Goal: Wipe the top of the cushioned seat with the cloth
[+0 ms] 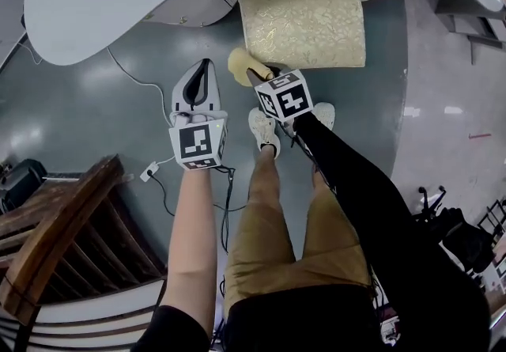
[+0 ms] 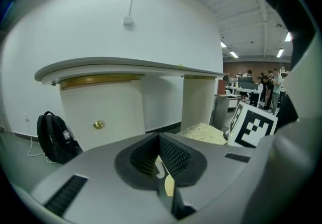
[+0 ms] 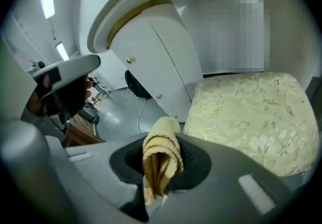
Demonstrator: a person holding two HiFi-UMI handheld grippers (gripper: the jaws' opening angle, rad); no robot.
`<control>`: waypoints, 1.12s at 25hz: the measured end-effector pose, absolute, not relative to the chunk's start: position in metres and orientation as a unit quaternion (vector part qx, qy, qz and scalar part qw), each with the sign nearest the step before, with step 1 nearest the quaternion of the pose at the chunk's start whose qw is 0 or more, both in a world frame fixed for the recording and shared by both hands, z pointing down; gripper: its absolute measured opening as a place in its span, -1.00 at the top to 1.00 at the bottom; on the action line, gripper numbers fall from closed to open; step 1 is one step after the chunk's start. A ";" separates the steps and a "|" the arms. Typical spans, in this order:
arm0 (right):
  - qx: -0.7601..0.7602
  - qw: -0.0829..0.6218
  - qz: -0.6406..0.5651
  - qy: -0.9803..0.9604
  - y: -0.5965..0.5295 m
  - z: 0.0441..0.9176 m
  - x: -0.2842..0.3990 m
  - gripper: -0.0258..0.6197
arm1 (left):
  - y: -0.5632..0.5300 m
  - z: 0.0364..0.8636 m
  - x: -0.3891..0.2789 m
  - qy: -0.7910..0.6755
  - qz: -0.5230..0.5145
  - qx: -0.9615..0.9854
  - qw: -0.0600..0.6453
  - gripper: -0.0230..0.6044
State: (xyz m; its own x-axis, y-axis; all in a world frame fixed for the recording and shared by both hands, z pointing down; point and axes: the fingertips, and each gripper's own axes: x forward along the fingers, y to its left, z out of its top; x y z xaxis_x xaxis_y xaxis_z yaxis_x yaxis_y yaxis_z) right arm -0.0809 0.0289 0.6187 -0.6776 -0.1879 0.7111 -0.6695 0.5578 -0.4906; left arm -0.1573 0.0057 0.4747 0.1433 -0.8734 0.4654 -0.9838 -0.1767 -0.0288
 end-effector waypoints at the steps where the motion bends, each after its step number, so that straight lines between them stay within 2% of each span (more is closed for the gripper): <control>1: 0.264 0.320 0.392 -0.821 0.029 0.631 -0.085 0.74 | 0.008 0.477 -0.162 -0.626 0.194 0.741 0.144 0.90; 5: 0.301 0.358 0.392 -0.792 0.022 0.665 -0.077 0.74 | 0.017 0.483 -0.171 -0.628 0.200 0.738 0.148 0.90; 12: 0.338 0.369 0.388 -0.774 0.005 0.668 -0.022 0.74 | 0.015 0.483 -0.156 -0.624 0.191 0.742 0.152 0.90; 28: 0.433 0.402 0.359 -0.723 -0.043 0.670 0.215 0.74 | -0.017 0.468 -0.027 -0.595 0.180 0.769 0.149 0.90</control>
